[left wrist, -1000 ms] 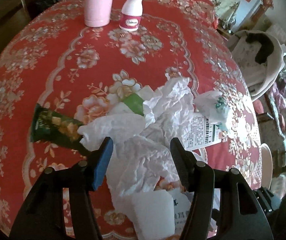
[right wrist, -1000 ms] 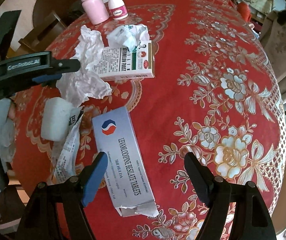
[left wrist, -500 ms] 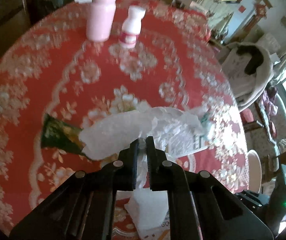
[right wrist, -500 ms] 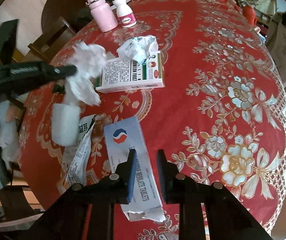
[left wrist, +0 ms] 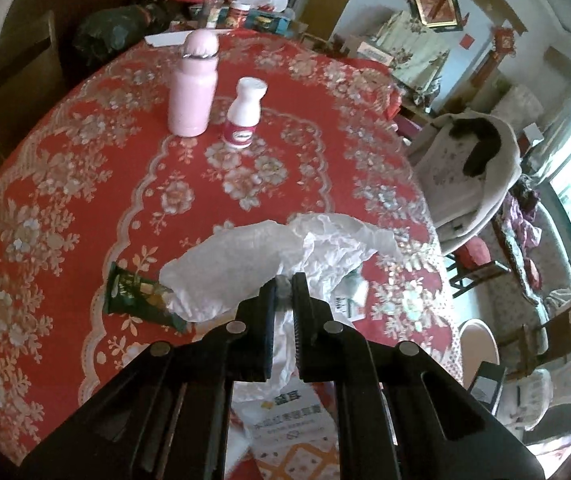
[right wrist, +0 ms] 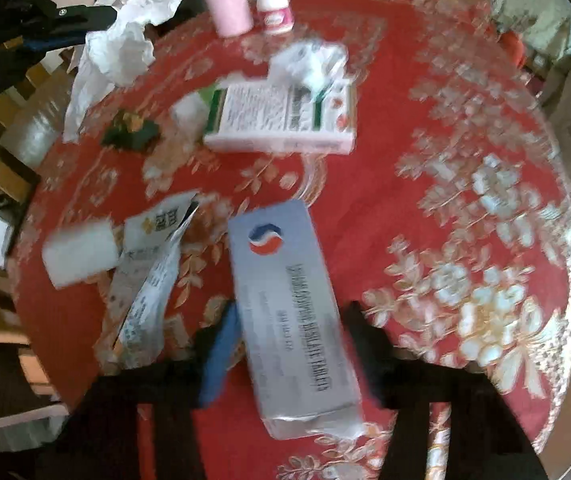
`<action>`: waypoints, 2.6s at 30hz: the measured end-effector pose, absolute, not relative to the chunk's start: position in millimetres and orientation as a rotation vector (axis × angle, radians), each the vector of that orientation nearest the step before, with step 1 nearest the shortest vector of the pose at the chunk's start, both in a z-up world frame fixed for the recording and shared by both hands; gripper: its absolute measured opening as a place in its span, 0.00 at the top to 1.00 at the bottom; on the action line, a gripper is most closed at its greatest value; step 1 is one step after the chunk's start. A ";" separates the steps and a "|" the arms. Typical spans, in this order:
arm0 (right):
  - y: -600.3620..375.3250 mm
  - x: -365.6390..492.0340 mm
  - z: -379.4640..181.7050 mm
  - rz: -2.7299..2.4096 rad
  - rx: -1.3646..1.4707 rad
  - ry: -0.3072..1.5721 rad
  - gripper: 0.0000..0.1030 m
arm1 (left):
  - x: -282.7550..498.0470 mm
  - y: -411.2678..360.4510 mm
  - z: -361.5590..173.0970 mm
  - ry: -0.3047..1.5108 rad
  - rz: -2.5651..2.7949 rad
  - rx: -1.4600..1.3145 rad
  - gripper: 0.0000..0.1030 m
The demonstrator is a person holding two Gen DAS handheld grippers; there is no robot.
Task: Collect trash
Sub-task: 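Lift the tissue and medicine box and carry both over the beige bucket, then open both tools to drop the tissue and medicine box into the bucket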
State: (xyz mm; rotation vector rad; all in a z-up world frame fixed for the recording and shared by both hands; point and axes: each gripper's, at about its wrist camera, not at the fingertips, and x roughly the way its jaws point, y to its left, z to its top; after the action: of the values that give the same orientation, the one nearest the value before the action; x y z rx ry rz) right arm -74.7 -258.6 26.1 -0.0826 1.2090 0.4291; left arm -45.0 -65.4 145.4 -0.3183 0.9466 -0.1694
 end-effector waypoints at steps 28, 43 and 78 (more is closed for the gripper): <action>-530.2 -137.9 79.3 -0.100 0.295 1.065 0.56 | -81.3 -362.4 132.9 1.011 -0.593 0.006 0.95; -614.5 -165.2 57.6 -0.261 0.382 1.102 0.55 | -102.0 -465.2 95.5 1.035 -0.676 0.177 0.95; -650.4 -169.9 45.2 -0.356 0.401 1.124 0.42 | -91.7 -494.4 73.0 1.123 -0.745 0.040 0.65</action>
State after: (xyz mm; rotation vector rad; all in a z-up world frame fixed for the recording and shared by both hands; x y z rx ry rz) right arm -169.9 -650.4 45.2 0.4015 1.1236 -0.3562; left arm -91.7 -494.4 73.0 0.0396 1.1225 -0.7450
